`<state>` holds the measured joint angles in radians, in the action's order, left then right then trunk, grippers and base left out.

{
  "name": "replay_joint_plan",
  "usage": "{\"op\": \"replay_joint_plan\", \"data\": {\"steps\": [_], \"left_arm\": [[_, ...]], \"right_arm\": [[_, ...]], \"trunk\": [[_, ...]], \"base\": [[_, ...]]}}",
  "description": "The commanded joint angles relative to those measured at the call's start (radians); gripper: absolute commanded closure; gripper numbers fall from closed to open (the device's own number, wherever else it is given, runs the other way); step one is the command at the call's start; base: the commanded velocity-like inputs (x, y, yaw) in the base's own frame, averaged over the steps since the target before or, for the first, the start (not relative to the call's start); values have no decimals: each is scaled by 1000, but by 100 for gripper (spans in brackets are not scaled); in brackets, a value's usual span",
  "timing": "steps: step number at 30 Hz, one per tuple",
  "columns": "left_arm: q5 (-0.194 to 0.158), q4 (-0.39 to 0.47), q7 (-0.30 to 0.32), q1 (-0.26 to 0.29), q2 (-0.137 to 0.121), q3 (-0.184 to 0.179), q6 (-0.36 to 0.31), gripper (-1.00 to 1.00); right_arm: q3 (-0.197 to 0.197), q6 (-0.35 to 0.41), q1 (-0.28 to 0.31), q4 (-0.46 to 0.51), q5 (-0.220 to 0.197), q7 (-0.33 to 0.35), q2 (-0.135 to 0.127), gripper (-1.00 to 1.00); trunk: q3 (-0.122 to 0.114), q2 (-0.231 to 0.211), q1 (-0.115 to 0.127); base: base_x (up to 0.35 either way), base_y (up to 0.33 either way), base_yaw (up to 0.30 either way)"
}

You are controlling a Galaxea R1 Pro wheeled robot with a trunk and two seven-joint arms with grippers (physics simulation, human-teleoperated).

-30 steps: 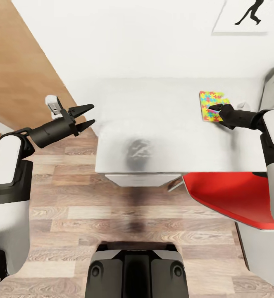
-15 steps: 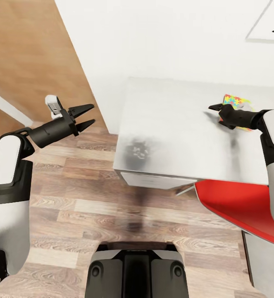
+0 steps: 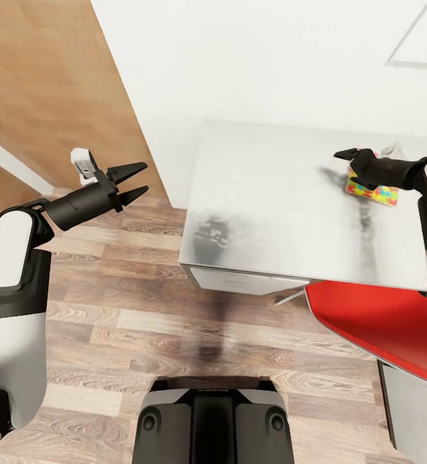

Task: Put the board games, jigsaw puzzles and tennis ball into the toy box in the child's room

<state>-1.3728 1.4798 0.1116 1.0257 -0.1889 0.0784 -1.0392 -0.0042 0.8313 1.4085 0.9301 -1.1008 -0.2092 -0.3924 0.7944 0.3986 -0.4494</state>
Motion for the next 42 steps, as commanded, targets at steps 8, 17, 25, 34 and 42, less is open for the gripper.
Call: {"op": "replay_joint_plan", "data": {"steps": [8,17,25,34,42], "left_arm": [[11,0,10,0,0,0,-4,-100],[11,0,10,-1,1,0,-4,-100],[11,1,10,-2,1,-1,-4,-100],[11,1,11,-4,1,-2,-4,-100],[11,1,11,-5,1,-2,-4,-100]], "right_arm": [[1,12,44,19,-7,-12,-23,-100],[3,18,63,30,-6,-13,-63,-100],[6,19,69,34,-4,-17,-98,-100],[11,14,66,32,-2,-18,-122,-100],[16,11,60,25,22,-17,-129,-100]], "trunk": [[1,1,-1],[1,1,-1],[1,1,-1],[1,1,-1],[1,1,-1]], "base": [[0,0,7],[0,0,2],[0,0,0],[47,-18,0],[164,-116,0]]}}
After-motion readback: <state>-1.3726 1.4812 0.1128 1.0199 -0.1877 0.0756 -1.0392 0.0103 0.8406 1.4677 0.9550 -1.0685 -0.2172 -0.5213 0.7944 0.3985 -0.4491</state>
